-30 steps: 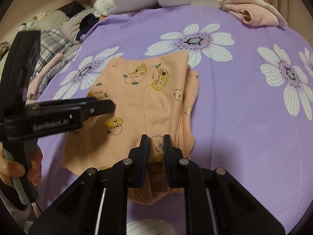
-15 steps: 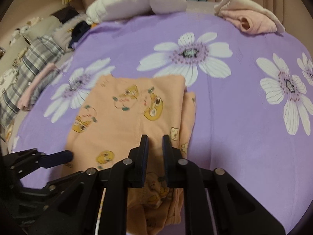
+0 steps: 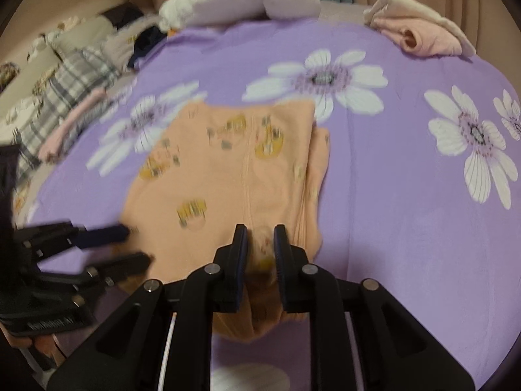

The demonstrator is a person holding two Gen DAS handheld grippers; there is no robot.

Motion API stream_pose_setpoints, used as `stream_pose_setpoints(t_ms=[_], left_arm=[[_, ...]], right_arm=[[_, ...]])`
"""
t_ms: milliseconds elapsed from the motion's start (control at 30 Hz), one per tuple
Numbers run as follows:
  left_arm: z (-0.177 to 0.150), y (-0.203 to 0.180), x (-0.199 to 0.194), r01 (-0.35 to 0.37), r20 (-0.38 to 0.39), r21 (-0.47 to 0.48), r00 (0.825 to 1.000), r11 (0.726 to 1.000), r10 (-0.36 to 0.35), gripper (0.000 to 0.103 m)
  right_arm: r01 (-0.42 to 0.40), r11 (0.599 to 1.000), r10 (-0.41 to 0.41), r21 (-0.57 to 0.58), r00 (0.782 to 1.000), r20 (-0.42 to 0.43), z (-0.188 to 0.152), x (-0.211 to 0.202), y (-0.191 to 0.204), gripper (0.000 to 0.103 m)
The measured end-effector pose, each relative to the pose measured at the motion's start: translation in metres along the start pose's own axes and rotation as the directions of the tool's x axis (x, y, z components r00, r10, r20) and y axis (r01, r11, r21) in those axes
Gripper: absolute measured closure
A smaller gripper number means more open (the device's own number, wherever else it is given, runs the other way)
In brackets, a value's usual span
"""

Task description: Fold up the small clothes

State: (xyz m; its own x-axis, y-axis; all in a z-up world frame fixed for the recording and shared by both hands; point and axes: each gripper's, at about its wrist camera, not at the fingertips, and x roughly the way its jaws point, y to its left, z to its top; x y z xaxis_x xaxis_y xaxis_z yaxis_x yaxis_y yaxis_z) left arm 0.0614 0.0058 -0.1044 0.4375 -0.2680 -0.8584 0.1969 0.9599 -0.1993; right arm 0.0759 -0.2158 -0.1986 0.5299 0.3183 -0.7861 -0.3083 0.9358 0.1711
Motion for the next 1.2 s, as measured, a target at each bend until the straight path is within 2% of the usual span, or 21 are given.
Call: stream_pose_setpoints(t_ms=[133,200,233,300,333,400,500,567,733,867,967,1200], left_arm=[[0.004,-0.001,-0.015,-0.016,0.016,-0.017,1.0,1.0,0.016,0.055],[0.006,-0.001,-0.026,-0.037,0.026,-0.032,0.999,0.999,0.038,0.052],[0.007,0.0,-0.031,-0.045,0.024,-0.039,0.999,0.998,0.046,0.048],[0.009,0.002,-0.044,-0.061,0.027,-0.064,0.998,0.996,0.063,0.03],[0.01,0.003,-0.051,-0.064,0.033,-0.074,0.997,0.995,0.067,0.027],[0.01,0.004,-0.067,-0.082,0.047,-0.095,0.995,0.992,0.087,0.019],[0.011,0.0,-0.088,-0.149,0.069,-0.093,0.985,0.984,0.155,0.008],[0.01,-0.004,-0.099,-0.161,0.088,-0.088,0.982,0.983,0.168,0.007],[0.004,-0.009,-0.108,-0.165,0.085,-0.084,0.981,0.983,0.172,0.003],[-0.003,-0.006,-0.096,-0.209,0.041,-0.087,0.976,0.974,0.213,0.003],[-0.008,-0.006,-0.095,-0.208,0.017,-0.091,0.978,0.974,0.21,0.003],[-0.01,-0.009,-0.104,-0.224,0.031,-0.089,0.973,0.971,0.227,0.003]], right_arm=[[0.022,1.0,-0.022,0.011,1.0,0.001,-0.003,-0.009,0.003,0.081],[0.041,0.999,-0.041,0.001,0.999,0.023,-0.001,-0.024,0.008,0.069],[0.053,0.999,-0.053,-0.003,0.998,0.042,0.0,-0.033,0.01,0.052],[0.083,0.997,-0.082,0.001,0.993,0.088,0.002,-0.054,0.013,0.031],[0.092,0.996,-0.093,0.013,0.99,0.109,0.002,-0.065,0.014,0.023],[0.1,0.994,-0.103,0.034,0.985,0.14,0.004,-0.085,0.014,0.016],[0.12,0.991,-0.128,0.057,0.976,0.175,0.007,-0.112,0.015,0.007],[0.122,0.99,-0.133,0.064,0.972,0.195,0.006,-0.126,0.018,0.0],[0.112,0.992,-0.121,0.056,0.971,0.204,0.0,-0.147,0.025,0.0],[0.132,0.99,-0.138,0.047,0.978,0.158,-0.008,-0.133,0.026,0.0],[0.126,0.99,-0.132,0.062,0.985,0.109,-0.014,-0.122,0.024,0.0],[0.14,0.988,-0.147,0.069,0.984,0.105,-0.015,-0.121,0.024,0.0]])
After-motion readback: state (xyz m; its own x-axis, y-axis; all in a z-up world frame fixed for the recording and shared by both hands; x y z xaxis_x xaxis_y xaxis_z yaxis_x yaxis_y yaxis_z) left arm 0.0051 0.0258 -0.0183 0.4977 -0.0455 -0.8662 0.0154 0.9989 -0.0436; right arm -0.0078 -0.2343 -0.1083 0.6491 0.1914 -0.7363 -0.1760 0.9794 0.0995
